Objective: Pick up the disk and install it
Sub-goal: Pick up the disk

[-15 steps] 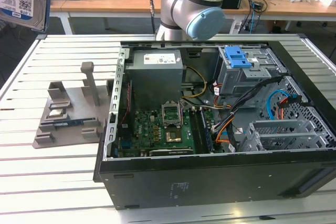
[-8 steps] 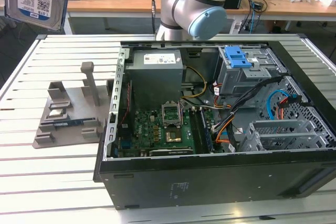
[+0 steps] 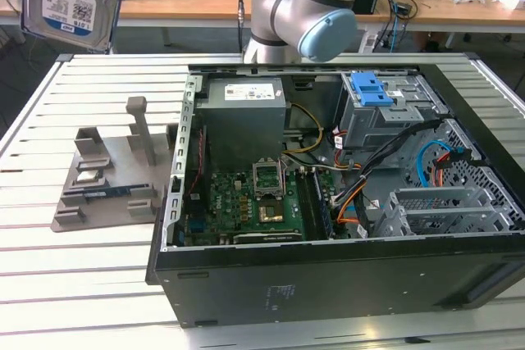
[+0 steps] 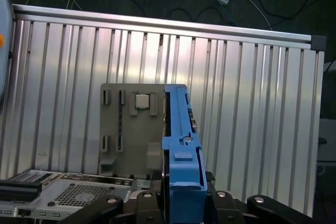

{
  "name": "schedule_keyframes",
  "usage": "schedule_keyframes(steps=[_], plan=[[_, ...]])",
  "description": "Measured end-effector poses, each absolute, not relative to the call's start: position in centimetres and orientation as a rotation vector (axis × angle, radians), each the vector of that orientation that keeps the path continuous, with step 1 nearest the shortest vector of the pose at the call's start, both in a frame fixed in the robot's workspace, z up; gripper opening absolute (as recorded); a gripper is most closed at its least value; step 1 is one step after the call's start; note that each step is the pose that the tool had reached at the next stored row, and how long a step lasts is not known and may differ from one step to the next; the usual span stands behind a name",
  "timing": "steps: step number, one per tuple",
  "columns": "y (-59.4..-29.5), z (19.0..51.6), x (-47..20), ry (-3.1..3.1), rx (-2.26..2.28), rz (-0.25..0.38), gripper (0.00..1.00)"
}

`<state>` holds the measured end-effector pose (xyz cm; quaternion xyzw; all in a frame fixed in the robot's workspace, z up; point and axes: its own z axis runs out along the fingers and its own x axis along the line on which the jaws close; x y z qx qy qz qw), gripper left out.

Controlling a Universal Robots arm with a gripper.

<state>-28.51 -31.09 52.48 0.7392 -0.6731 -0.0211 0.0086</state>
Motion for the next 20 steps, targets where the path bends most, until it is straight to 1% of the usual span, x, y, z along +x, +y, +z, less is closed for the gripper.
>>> schedule_keyframes(steps=[12, 16, 20], plan=[[-32.4, 52.4, -22.7, -2.102, 2.308, -0.070, 0.37], [-32.7, 52.4, -19.7, -2.101, 2.307, -0.072, 0.37], [-33.6, 52.2, -18.7, -2.100, 2.306, -0.073, 0.37]])
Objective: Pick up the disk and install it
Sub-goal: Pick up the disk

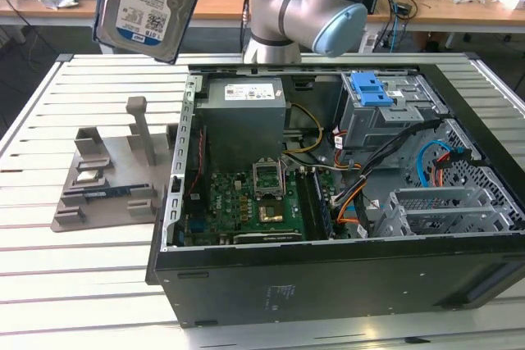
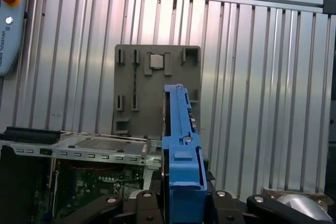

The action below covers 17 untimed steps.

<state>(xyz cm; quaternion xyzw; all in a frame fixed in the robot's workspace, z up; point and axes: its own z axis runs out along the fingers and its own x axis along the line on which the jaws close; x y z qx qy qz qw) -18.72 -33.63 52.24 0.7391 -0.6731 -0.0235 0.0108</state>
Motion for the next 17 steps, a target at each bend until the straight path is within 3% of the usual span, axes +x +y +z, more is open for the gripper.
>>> schedule_keyframes(steps=[17], plan=[[-35.4, 49.0, -15.6, -2.115, 2.290, -0.071, 0.37]])
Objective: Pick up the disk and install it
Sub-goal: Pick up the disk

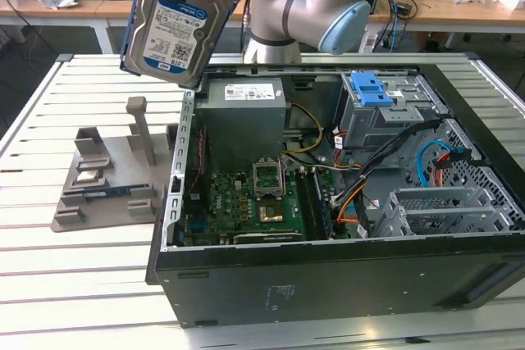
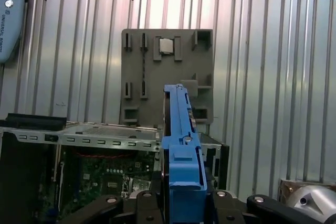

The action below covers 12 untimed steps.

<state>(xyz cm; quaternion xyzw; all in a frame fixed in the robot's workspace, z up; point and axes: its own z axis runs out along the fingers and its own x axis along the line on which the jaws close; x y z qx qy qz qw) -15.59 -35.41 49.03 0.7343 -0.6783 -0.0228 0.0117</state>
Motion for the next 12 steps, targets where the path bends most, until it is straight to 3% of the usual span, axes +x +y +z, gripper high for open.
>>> schedule_keyframes(steps=[12], plan=[[-35.54, 47.84, -16.03, -2.119, 2.287, -0.071, 0.37]])
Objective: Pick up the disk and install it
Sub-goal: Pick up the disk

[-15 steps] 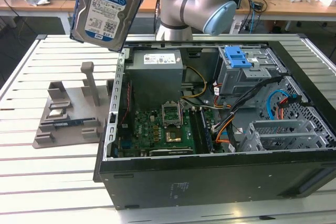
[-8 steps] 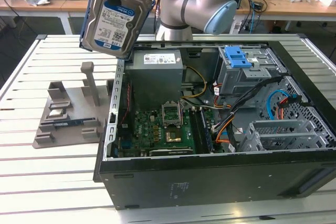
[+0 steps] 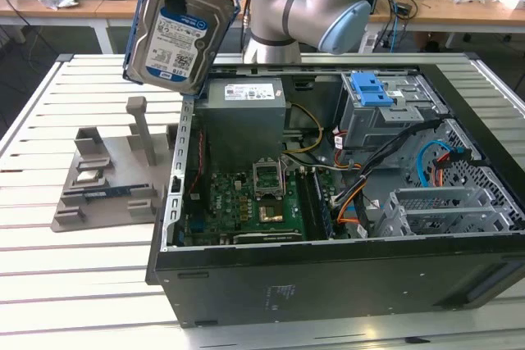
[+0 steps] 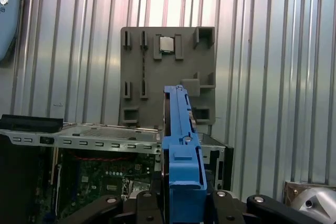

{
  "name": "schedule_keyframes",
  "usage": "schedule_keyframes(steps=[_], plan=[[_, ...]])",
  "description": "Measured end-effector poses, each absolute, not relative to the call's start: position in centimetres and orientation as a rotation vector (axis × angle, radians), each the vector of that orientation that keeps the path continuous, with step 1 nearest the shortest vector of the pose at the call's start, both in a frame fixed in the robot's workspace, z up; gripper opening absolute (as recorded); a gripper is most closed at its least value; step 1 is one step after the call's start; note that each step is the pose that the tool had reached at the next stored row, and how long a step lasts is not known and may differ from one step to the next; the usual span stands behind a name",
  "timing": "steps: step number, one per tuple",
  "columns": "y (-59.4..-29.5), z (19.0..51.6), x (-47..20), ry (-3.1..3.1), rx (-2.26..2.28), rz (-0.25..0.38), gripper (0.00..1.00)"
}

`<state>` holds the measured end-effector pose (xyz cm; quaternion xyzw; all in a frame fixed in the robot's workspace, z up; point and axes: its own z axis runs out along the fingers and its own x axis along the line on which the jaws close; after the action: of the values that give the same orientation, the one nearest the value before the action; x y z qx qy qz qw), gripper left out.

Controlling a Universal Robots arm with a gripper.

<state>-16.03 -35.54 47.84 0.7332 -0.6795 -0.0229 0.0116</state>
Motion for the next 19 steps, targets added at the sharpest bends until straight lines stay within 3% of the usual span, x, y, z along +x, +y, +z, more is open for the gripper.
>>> schedule_keyframes(steps=[19], plan=[[-35.6, 47.5, -19.2, -2.119, 2.286, -0.071, 0.37]])
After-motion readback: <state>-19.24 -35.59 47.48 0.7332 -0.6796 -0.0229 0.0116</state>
